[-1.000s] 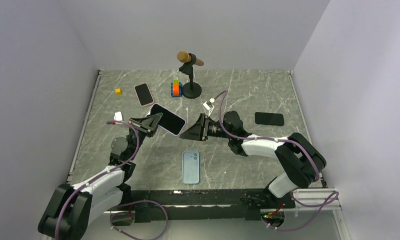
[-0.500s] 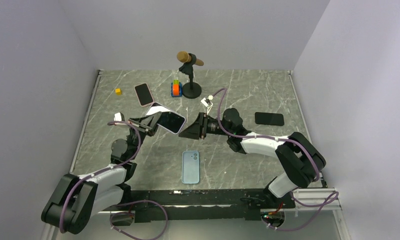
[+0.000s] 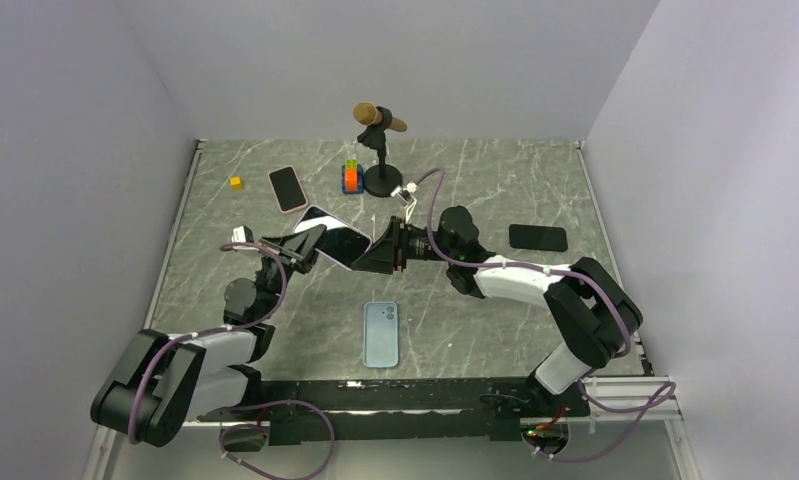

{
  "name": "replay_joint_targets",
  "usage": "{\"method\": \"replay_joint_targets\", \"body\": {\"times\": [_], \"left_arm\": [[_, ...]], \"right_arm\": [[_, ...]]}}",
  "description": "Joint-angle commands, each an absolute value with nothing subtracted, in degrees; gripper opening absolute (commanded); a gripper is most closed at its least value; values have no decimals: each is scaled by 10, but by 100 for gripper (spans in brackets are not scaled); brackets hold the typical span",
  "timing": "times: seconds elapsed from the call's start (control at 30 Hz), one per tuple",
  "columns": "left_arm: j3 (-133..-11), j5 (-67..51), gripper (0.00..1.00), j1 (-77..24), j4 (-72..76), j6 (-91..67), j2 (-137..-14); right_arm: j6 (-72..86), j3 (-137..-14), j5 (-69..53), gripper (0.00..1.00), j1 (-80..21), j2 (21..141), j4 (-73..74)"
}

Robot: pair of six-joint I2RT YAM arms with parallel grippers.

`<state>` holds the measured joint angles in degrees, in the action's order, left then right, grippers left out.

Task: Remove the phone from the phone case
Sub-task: Remove the phone case from the phone.

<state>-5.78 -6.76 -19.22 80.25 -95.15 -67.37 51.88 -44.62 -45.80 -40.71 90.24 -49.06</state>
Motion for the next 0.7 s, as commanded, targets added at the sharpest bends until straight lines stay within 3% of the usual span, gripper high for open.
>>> {"method": "replay_joint_targets", "body": {"times": [0.0, 0.2, 0.3, 0.4, 0.57, 0.67], "left_arm": [[-73, -76, 0, -191, 904, -973, -669], [-70, -79, 0, -191, 847, -969, -635], [-66, -71, 0, -192, 816, -962, -609], [-65, -67, 0, -192, 786, -957, -583], [-66, -70, 0, -191, 778, -963, -571], [-65, -75, 0, -192, 778, -979, -566]], "right_arm": [[505, -468, -471, 45, -412, 923, -504], [468, -466, -452, 40, -423, 912, -470], [432, -467, -430, 50, -433, 900, -435], [418, -471, -424, 52, -443, 900, -423], [418, -472, -417, 41, -445, 907, -430], [401, -475, -415, 27, -447, 910, -424]]}}
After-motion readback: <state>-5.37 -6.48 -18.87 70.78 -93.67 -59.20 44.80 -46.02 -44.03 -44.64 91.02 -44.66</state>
